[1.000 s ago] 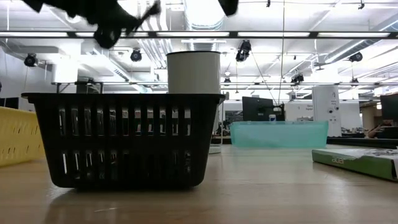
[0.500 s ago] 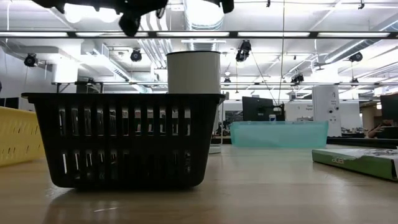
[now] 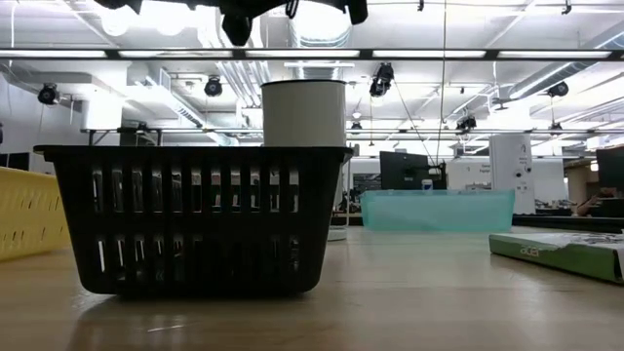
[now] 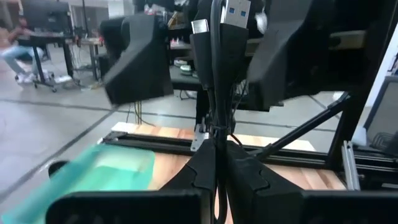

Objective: Pick and place items into bin
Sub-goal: Put the top black USB cable into the green bin

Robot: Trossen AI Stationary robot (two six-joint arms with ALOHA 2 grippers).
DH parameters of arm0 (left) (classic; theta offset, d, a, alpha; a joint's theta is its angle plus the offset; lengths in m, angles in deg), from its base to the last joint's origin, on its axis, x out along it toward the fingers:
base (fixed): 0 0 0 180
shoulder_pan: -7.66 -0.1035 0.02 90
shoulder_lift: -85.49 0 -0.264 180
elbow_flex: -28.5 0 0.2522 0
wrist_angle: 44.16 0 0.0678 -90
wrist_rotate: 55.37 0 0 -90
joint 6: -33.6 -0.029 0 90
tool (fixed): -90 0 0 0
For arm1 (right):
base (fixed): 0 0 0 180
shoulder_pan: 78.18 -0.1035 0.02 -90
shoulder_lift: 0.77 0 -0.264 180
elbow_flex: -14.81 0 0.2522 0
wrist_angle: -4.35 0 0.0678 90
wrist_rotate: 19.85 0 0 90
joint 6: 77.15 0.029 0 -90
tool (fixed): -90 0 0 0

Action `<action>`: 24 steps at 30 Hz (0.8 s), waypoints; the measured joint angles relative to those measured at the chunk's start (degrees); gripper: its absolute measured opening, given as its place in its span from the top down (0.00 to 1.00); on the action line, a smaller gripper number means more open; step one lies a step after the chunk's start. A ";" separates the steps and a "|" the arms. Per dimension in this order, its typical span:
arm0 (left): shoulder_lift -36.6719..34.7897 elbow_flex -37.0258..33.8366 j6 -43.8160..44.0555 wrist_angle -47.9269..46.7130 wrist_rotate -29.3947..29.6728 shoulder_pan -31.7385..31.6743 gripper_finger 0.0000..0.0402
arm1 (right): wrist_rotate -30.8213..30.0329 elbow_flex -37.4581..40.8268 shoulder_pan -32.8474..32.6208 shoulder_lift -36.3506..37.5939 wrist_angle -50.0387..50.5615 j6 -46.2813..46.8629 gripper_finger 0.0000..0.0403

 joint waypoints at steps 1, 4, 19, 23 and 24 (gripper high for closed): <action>0.06 0.26 -0.33 0.04 0.00 0.00 1.00 | 0.00 0.00 0.00 0.02 0.00 0.17 0.33; -0.02 0.39 -0.48 0.00 0.00 -0.02 1.00 | 0.00 0.00 0.01 0.16 0.02 0.76 0.42; -0.59 0.23 -0.41 0.04 0.24 -0.07 0.94 | 0.38 0.02 0.42 0.68 0.12 2.03 0.93; -0.67 0.22 -0.49 -0.16 0.31 -0.16 0.91 | 0.33 0.02 1.98 1.77 3.48 2.03 0.94; -0.83 0.18 -0.81 -0.26 -0.19 -0.19 0.89 | -0.37 0.04 2.61 2.23 5.13 1.69 0.94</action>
